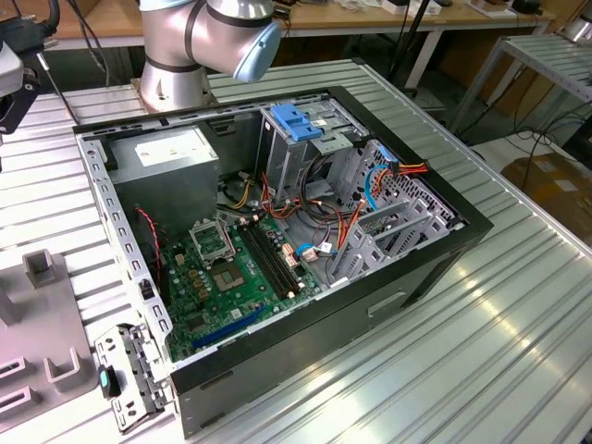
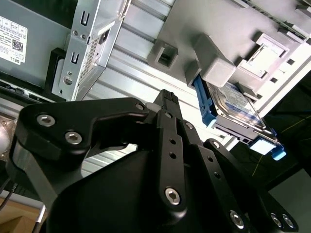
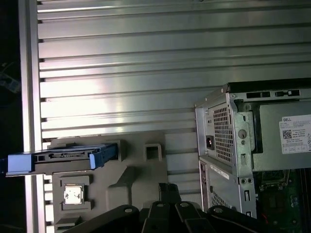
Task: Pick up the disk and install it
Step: 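Reach for the disk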
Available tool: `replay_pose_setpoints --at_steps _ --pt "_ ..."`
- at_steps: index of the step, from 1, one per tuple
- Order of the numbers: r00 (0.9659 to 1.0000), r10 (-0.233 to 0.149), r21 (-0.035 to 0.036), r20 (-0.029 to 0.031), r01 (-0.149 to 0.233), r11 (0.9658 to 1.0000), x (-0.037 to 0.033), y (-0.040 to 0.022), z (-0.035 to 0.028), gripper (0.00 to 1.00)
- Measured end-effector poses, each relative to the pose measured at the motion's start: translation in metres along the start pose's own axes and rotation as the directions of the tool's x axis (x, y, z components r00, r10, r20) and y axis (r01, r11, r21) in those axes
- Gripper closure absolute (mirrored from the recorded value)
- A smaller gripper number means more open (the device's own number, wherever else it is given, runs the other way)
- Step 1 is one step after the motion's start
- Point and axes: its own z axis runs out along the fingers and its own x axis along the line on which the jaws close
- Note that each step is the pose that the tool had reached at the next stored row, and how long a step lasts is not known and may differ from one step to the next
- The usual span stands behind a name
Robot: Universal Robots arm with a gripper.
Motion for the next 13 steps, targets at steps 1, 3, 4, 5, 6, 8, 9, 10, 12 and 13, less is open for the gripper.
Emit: replay_pose_setpoints --at_steps 1,3,4,5,6,8,9,10,12,13 --pt "1.0 0.0 0.0001 0.0 0.0 1.0 0.0001 0.0 0.0 0.89" --pt "1.0 0.0 0.0 0.0 0.0 1.0 0.0002 0.0 0.0 0.89" --pt "1.0 0.0 0.0 0.0 0.0 1.0 0.0002 0.0 0.0 0.89" --pt "1.0 0.0 0.0 0.0 0.0 1.0 0.0003 0.0 0.0 0.89" --pt "1.0 0.0 0.0 0.0 0.0 1.0 0.0002 0.0 0.0 0.89" --pt "1.0 0.0 0.0001 -0.0001 0.0 1.0 0.0007 0.0 -0.0001 0.89" --pt "1.0 0.0 0.0001 0.0 0.0 1.0 0.001 0.0001 0.0 0.89" --pt "1.0 0.0 0.0 0.0 0.0 1.0 0.0018 0.0 0.0 0.89" --pt "1.0 0.0 0.0 0.0 0.0 1.0 0.0036 0.0 -0.0001 0.89" --pt "1.0 0.0 0.0001 0.0 0.0 1.0 0.005 -0.0001 -0.0002 0.89"
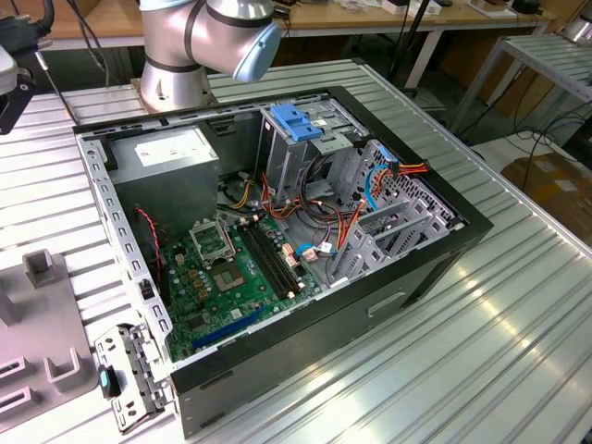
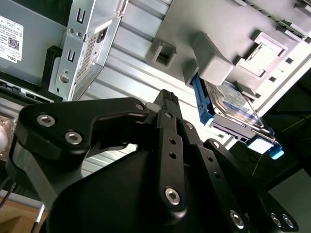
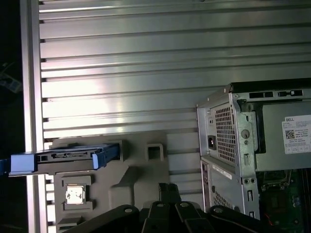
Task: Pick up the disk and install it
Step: 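Reach for the disk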
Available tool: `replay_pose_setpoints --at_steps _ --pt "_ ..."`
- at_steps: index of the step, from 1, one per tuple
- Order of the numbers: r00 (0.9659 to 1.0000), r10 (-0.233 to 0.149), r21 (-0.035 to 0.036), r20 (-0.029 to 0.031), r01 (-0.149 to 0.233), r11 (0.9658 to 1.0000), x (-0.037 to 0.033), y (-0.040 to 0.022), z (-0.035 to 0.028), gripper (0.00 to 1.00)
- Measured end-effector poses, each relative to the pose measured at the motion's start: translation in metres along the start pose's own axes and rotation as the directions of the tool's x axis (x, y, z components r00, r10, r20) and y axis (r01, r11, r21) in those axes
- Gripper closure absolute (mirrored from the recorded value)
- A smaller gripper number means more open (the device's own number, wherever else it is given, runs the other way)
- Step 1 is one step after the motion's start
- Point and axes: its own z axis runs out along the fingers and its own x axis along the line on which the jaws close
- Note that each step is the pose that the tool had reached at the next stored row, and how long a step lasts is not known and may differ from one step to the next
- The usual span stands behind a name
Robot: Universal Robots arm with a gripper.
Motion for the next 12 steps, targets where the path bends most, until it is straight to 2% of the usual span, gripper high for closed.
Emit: replay_pose_setpoints --at_steps 5,12 --pt "1.0 0.0 0.0 0.0 0.0 1.0 0.0089 -0.0003 -0.0002 0.89" --pt "1.0 0.0 -0.0001 0.0 0.0 1.0 0.0171 -0.0009 -0.0004 0.89"
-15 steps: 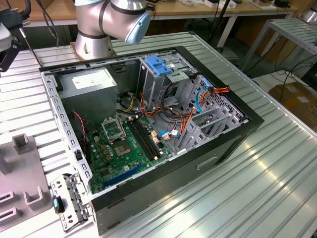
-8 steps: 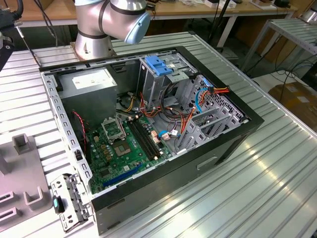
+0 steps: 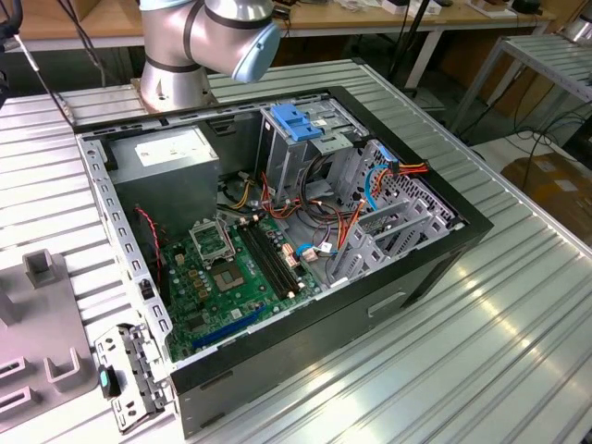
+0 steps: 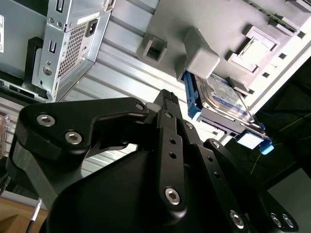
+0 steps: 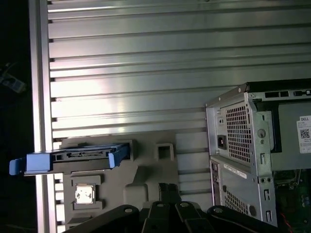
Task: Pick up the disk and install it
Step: 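Reach for the disk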
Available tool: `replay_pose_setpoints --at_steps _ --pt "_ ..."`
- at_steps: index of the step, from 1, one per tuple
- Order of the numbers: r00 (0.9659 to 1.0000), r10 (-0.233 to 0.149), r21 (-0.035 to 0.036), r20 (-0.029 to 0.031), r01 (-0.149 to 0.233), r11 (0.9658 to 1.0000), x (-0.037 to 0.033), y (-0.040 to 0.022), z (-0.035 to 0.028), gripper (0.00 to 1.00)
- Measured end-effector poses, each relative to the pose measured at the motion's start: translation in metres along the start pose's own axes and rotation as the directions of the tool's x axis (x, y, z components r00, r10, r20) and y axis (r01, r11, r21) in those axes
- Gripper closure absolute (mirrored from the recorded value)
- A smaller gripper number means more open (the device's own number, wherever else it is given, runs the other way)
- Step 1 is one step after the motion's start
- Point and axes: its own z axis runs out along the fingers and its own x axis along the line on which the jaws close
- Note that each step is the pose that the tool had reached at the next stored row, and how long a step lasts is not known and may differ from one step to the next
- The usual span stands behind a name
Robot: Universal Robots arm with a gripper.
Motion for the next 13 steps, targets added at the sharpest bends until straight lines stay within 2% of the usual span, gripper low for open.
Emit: replay_pose_setpoints --at_steps 13 --pt "1.0 0.0 0.0 -0.0003 0.0 1.0 0.0152 -0.0011 -0.0004 0.89"
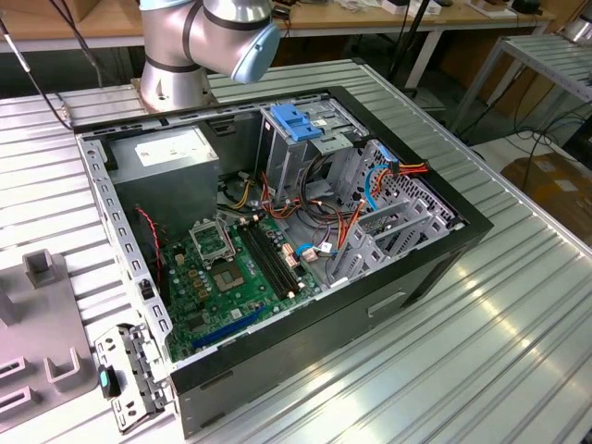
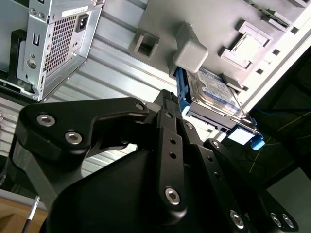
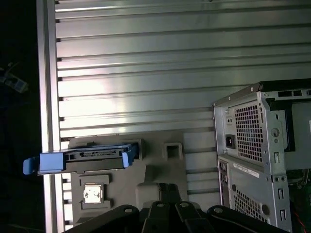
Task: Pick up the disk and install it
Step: 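Reach for the disk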
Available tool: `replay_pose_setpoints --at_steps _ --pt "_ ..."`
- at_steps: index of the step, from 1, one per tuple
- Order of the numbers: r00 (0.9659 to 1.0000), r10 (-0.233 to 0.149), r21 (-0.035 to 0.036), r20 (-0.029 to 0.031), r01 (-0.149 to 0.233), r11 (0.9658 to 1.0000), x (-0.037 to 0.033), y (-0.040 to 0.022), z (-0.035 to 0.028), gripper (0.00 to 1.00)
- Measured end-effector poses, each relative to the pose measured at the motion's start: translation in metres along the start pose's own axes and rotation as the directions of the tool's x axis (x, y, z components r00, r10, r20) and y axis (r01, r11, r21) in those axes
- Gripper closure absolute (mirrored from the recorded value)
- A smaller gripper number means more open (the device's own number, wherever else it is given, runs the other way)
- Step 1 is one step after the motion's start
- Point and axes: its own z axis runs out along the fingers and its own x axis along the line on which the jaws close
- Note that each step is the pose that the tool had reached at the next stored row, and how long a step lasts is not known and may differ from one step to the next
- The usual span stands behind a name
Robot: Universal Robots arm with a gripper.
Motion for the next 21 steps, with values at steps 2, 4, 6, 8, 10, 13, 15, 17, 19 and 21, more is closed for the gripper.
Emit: replay_pose_setpoints --at_steps 2,4,6,8,10,13,15,17,19,21 --pt "1.0 0.0 0.0 -0.0001 0.0 1.0 0.0029 -0.0002 -0.0001 0.89" --pt "1.0 0.0 0.0 -0.0002 0.0 1.0 0.005 -0.0004 -0.0001 0.89" --pt "1.0 0.0 0.0 -0.0002 0.0 1.0 0.0073 -0.0006 -0.0002 0.89" --pt "1.0 0.0 0.0 -0.0004 0.0 1.0 0.0091 -0.0007 -0.0003 0.89" --pt "1.0 0.0 0.0 -0.0005 0.0 1.0 0.0111 -0.0008 -0.0003 0.89" --pt "1.0 0.0 0.0001 -0.0007 0.0 1.0 0.0143 -0.0011 -0.0004 0.89" --pt "1.0 0.0 0.0 -0.0008 0.0 1.0 0.0178 -0.0014 -0.0005 0.89" --pt "1.0 0.0 0.0 -0.0008 0.0 1.0 0.0219 -0.0017 -0.0005 0.89" --pt "1.0 0.0 0.0001 -0.0009 0.0 1.0 0.0248 -0.0019 -0.0007 0.89" --pt "1.0 0.0 0.0001 -0.001 0.0 1.0 0.0284 -0.0021 -0.0008 0.89"
